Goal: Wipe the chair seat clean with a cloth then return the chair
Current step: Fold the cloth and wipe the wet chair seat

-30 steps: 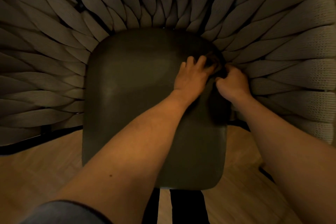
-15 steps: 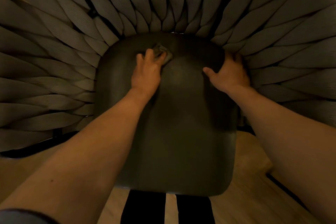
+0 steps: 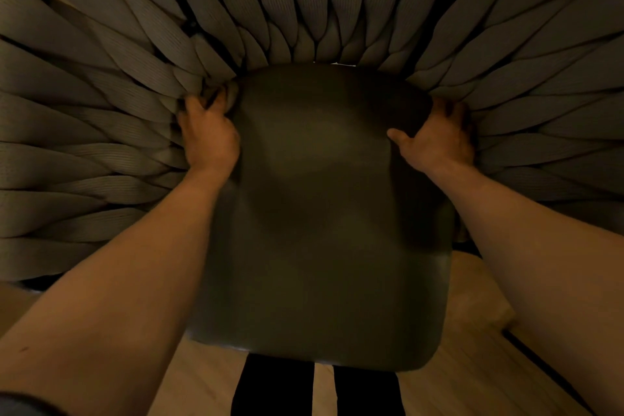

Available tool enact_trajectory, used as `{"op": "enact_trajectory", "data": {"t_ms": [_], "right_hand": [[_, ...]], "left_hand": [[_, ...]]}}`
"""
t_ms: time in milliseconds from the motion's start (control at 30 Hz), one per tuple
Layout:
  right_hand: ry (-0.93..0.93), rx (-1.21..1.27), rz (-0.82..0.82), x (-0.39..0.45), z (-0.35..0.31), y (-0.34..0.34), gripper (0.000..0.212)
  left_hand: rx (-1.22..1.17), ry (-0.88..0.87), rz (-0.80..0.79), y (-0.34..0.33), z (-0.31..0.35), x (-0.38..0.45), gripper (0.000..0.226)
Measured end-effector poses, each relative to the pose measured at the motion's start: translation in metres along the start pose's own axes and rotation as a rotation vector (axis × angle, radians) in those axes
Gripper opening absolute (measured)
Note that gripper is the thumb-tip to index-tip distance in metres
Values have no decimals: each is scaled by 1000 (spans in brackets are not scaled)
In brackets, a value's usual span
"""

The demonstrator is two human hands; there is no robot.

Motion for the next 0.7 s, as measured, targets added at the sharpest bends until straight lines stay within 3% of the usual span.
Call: {"op": "enact_trajectory", "data": {"t_ms": [200, 500, 700], "right_hand": [[11, 261, 8, 2, 10, 0, 84], [80, 450, -8, -16, 20, 14, 96], [100, 525, 1, -23, 25, 22, 85]], "left_hand": [[-131, 21, -52, -7, 30, -1, 48], [-162, -262, -160, -30, 109, -21, 48], [-162, -436, -293, -39, 179, -46, 51]]}}
Point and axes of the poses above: each hand's wrist, its own x-axis towards the middle knuckle, its own y-axis out of the back of the hand, z = x × y, the point moved 1 cm from there along x, towards the middle knuckle, and after that the axes turned 3 degrees about x, right-handed, at the moved point
